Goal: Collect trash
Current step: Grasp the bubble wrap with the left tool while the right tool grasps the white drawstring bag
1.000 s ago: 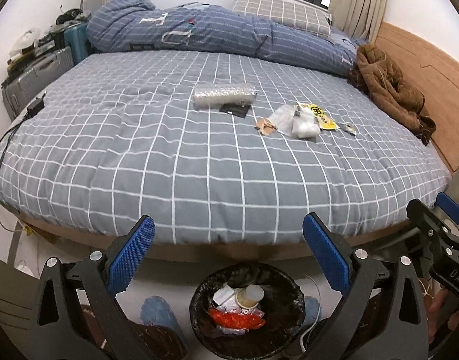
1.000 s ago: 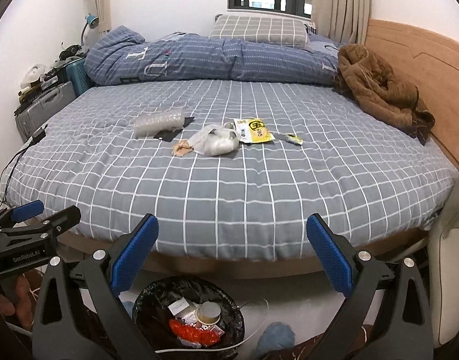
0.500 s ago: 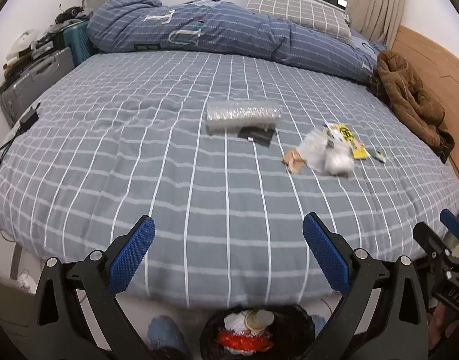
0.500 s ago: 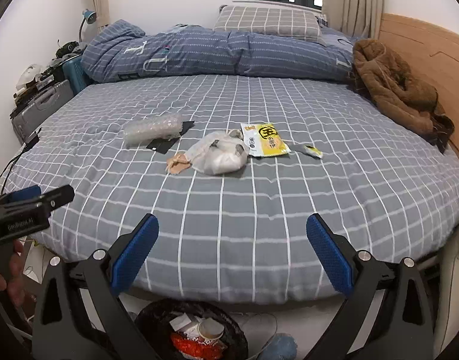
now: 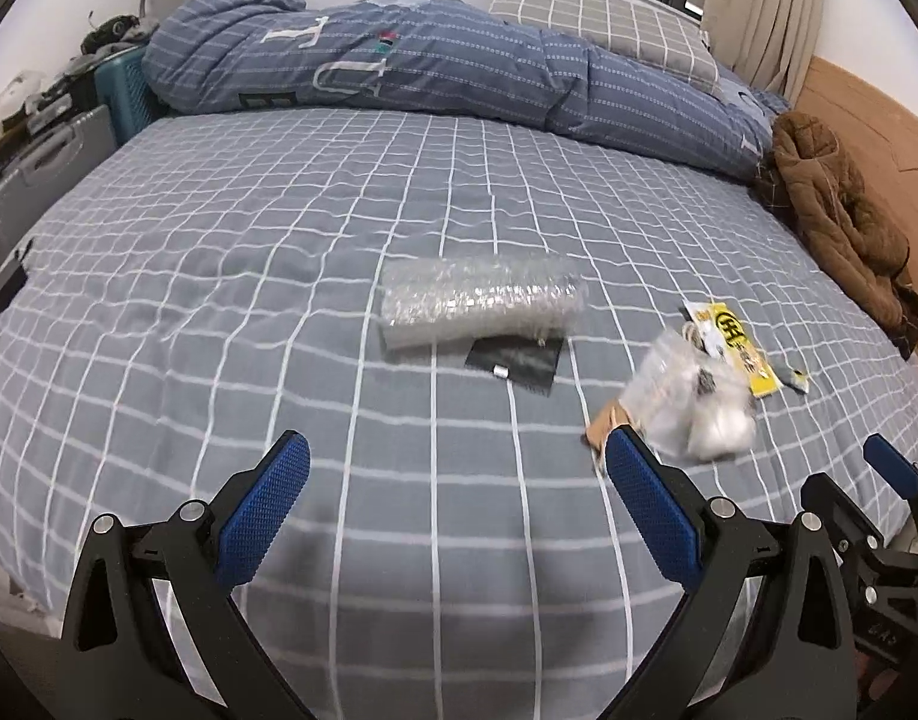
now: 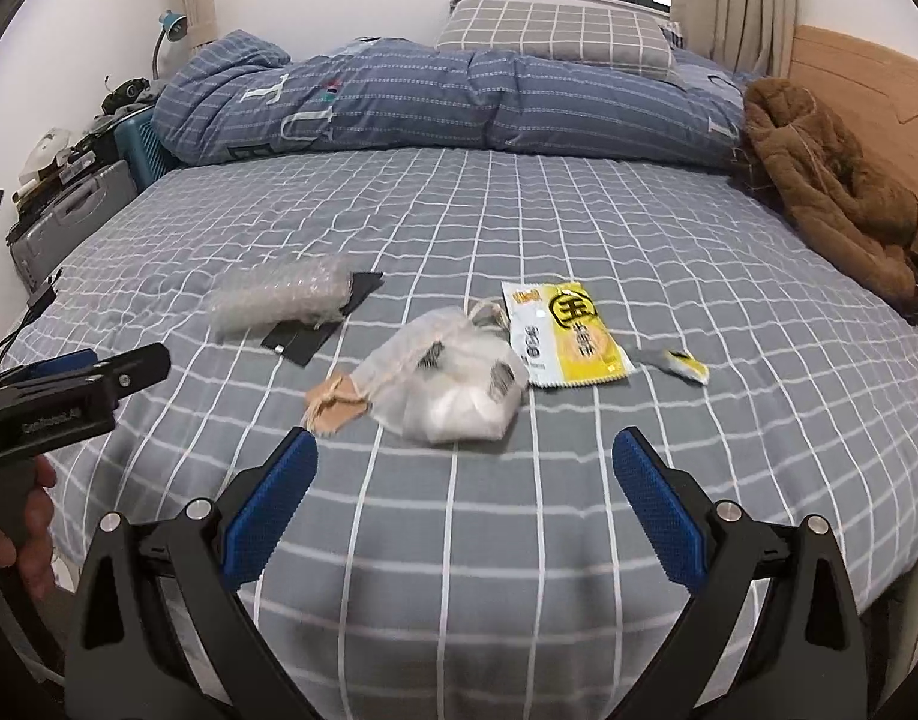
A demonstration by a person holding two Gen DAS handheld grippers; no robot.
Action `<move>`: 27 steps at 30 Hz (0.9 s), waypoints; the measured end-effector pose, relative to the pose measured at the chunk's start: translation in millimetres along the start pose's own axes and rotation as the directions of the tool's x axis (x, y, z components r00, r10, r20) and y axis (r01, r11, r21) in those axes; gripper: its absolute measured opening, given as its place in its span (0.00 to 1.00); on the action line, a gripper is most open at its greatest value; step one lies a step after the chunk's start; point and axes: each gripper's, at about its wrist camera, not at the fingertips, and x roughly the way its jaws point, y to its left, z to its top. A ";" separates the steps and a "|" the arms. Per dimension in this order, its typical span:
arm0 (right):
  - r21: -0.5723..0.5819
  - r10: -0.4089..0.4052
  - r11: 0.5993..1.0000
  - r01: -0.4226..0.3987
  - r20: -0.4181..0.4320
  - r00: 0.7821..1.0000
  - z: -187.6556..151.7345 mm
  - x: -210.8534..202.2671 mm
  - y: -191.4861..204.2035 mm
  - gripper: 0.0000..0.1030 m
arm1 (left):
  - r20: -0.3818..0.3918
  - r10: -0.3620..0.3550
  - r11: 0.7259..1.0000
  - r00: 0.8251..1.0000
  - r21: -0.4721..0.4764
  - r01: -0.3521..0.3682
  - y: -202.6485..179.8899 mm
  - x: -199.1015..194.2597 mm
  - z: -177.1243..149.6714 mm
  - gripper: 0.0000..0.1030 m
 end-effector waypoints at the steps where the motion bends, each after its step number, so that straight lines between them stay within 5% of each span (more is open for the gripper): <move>1: 0.001 0.001 1.000 -0.001 0.001 1.000 2.7 5.1 0.2 0.92 | -0.002 -0.002 1.000 1.000 -0.003 0.002 0.2 7.5 4.0 0.94; 16: 0.005 0.014 1.000 -0.014 -0.024 1.000 25.8 84.2 -3.7 0.92 | -0.014 -0.013 0.999 1.000 -0.039 0.013 6.6 91.7 49.6 0.94; 27: 0.015 0.065 0.998 -0.064 -0.106 0.992 25.1 118.5 -3.5 0.87 | -0.017 -0.014 1.000 1.000 0.018 0.014 -2.6 135.5 81.2 0.94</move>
